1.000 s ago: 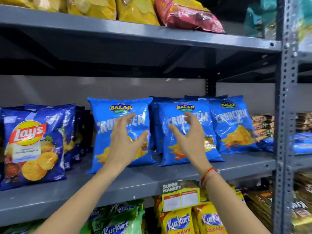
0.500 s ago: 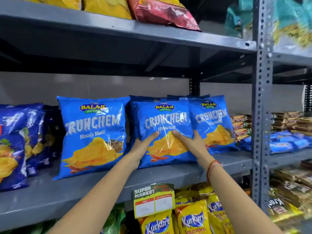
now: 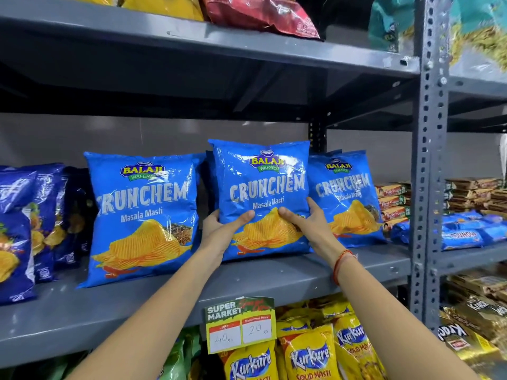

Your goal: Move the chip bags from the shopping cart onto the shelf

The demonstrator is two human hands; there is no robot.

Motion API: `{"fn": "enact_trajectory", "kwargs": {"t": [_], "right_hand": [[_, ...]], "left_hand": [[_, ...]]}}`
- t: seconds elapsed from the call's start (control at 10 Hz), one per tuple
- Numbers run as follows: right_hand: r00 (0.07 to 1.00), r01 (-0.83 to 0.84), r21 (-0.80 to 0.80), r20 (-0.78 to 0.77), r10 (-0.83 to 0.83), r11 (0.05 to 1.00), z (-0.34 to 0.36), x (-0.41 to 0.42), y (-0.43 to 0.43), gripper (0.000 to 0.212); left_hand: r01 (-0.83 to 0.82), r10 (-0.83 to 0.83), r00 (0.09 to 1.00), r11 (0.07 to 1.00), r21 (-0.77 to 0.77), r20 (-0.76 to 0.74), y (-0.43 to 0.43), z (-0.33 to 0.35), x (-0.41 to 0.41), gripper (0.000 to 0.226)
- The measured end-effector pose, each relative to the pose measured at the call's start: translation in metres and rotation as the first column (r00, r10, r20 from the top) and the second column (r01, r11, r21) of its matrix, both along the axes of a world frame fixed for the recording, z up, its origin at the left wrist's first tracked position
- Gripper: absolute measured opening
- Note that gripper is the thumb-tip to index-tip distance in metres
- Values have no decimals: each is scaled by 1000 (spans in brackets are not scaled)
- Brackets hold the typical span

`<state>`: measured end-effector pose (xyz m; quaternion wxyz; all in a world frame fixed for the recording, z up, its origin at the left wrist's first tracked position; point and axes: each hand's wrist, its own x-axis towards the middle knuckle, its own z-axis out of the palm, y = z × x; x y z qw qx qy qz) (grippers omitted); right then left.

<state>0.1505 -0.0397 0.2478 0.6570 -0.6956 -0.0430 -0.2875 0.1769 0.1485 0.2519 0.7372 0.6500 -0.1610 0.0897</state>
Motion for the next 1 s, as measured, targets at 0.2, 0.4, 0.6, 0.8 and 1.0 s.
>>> {"fn": "enact_trajectory", "kwargs": {"t": [0.2, 0.4, 0.6, 0.8, 1.0], "right_hand": [[999, 7, 12, -39, -6, 1000, -6, 5, 3, 92], [992, 125, -45, -14, -126, 991, -9, 1, 10, 90], [923, 381, -138, 112, -368, 914, -13, -23, 19, 83], [818, 484, -22, 366, -443, 875, 17, -93, 30, 45], [742, 281, 126, 600, -298, 951, 65, -183, 30, 14]], "left_hand": [[-23, 24, 999, 1000, 22, -42, 1, -8, 1, 68], [-77, 84, 992, 994, 81, -95, -1, -15, -3, 101], [-201, 214, 976, 960, 194, -50, -2, -14, -36, 92], [-86, 75, 989, 993, 86, 128, 9, -13, -92, 80], [-469, 275, 763, 859, 206, 585, 44, 12, -95, 78]]}}
